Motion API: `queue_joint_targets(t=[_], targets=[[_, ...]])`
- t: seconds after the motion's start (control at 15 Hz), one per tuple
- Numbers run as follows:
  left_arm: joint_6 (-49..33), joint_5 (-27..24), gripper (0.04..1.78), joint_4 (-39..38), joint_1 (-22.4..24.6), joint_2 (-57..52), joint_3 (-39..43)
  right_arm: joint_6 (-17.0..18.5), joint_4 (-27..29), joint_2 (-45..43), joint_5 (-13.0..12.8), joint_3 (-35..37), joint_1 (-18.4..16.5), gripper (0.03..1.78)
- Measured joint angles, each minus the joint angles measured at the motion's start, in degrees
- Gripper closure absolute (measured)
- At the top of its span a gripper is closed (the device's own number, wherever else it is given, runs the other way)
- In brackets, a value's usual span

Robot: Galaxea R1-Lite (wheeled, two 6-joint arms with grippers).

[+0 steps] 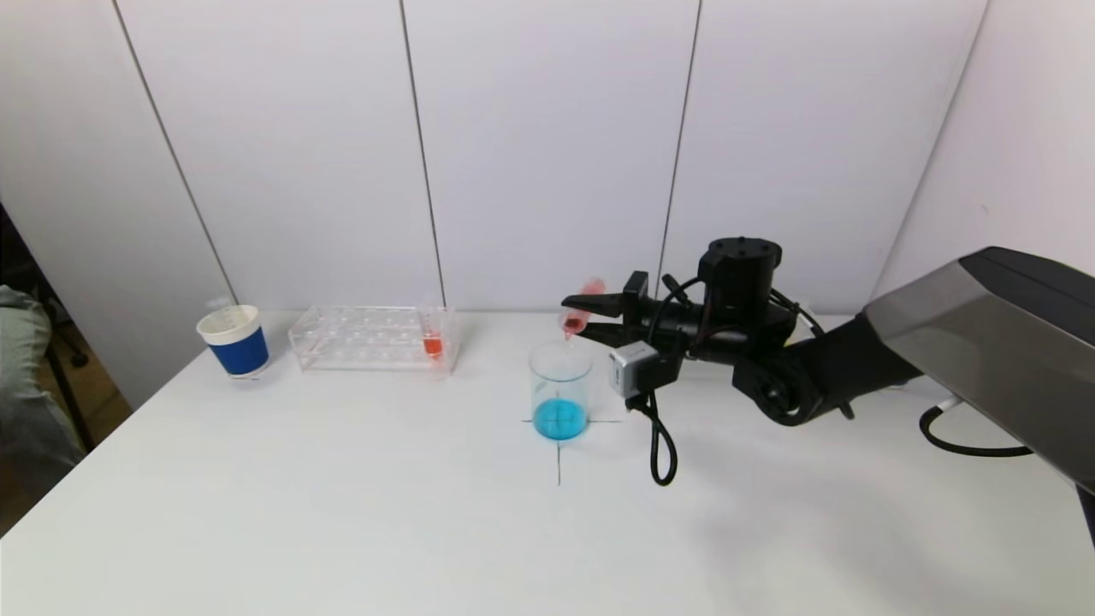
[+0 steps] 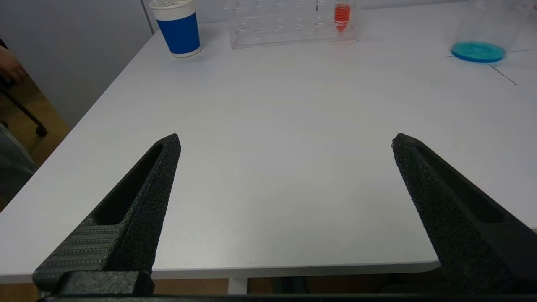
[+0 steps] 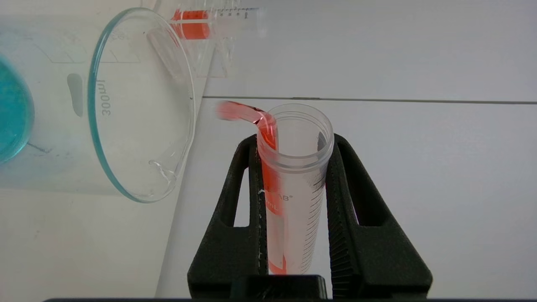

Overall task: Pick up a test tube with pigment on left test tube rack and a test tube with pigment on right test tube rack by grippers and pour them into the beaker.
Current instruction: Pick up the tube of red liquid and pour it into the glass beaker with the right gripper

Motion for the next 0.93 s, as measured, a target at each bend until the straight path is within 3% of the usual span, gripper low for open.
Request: queue_joint_targets(t=[0.33, 0.93], targets=[[0.00, 0.02, 0.06, 0.00, 0.00, 0.00, 0.00, -5.44, 4.58, -0.09, -0.28, -2.55, -0.63, 1.35], [0.04, 0.02, 0.06, 0.02, 0.00, 0.00, 0.00, -9.96, 6.88, -0.02, -2.10, -5.27, -1.01, 1.35]])
